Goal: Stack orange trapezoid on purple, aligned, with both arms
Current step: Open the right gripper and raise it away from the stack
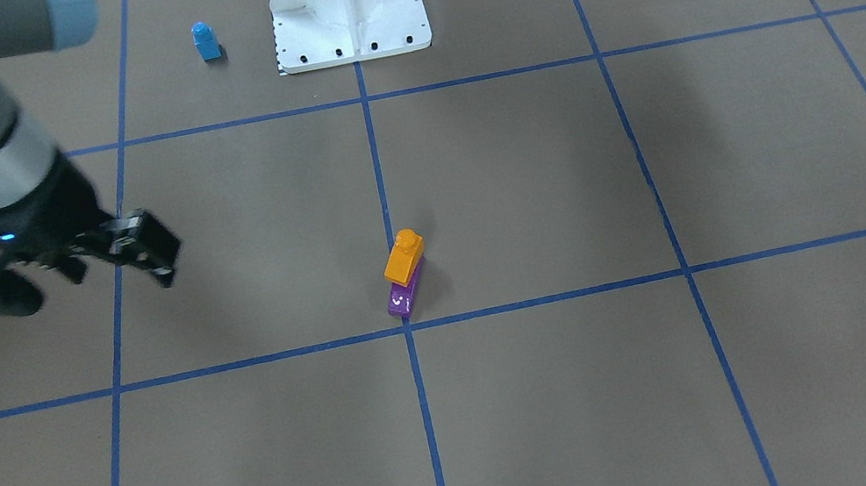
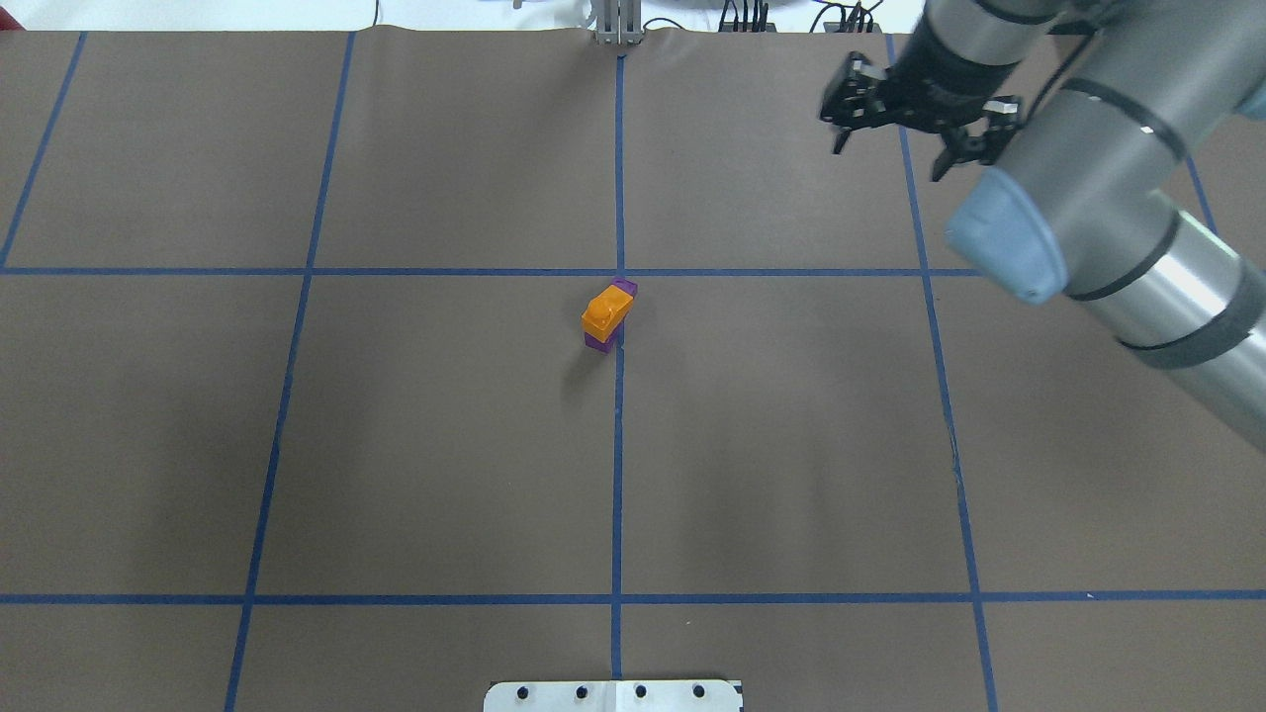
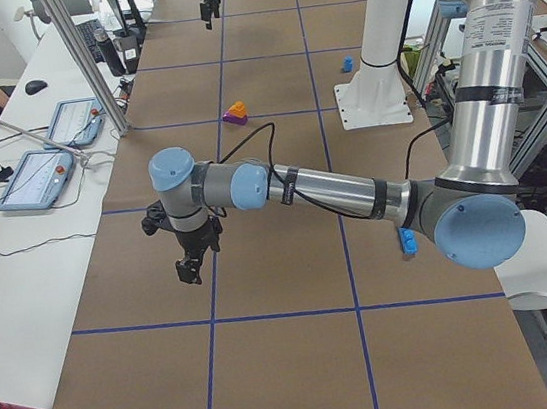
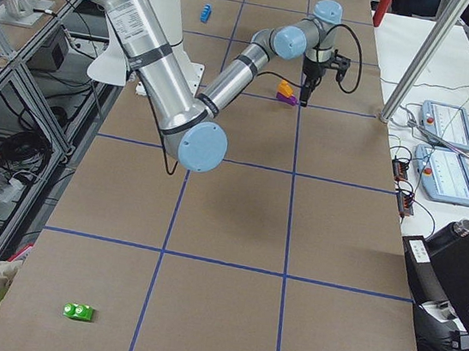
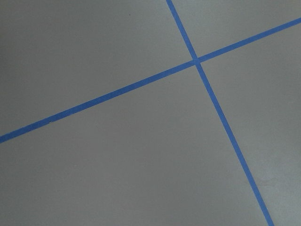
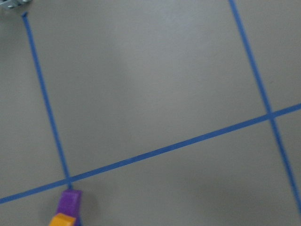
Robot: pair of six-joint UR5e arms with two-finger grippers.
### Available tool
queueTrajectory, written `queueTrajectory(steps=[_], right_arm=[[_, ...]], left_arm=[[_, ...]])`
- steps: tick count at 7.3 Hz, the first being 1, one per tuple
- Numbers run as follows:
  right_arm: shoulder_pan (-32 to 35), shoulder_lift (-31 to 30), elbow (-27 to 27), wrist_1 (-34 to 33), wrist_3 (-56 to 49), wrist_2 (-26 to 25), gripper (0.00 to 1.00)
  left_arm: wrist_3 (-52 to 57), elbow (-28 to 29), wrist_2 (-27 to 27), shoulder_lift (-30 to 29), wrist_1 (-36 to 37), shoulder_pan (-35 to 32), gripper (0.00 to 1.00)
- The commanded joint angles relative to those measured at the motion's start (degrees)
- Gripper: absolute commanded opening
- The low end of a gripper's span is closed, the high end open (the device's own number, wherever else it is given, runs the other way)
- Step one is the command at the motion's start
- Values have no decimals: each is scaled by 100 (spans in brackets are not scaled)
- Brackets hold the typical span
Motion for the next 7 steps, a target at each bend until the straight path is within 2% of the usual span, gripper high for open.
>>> queueTrajectory(steps=[1, 2, 4, 5, 6, 7], right_arm=[[1350, -1472, -116, 10, -3078, 267, 100], [1678, -1791, -178, 10, -3640, 285, 100], [1707, -2126, -162, 858, -3690, 206, 100], [1829, -2729, -231, 1280, -3707, 223, 100], [2152, -3109, -519, 1998, -3707, 415, 100], [2277, -3434, -705, 2379, -3716, 817, 100]], left_arm=[[-130, 78, -59, 176, -204, -139, 100], [-130, 209, -59, 177, -204, -130, 100], [-8, 236, -50, 465, -186, -148, 100], [333, 245, -68, 476, -160, -165, 100], [423, 236, -68, 502, -116, -209, 100], [424, 245, -68, 502, -107, -218, 100]])
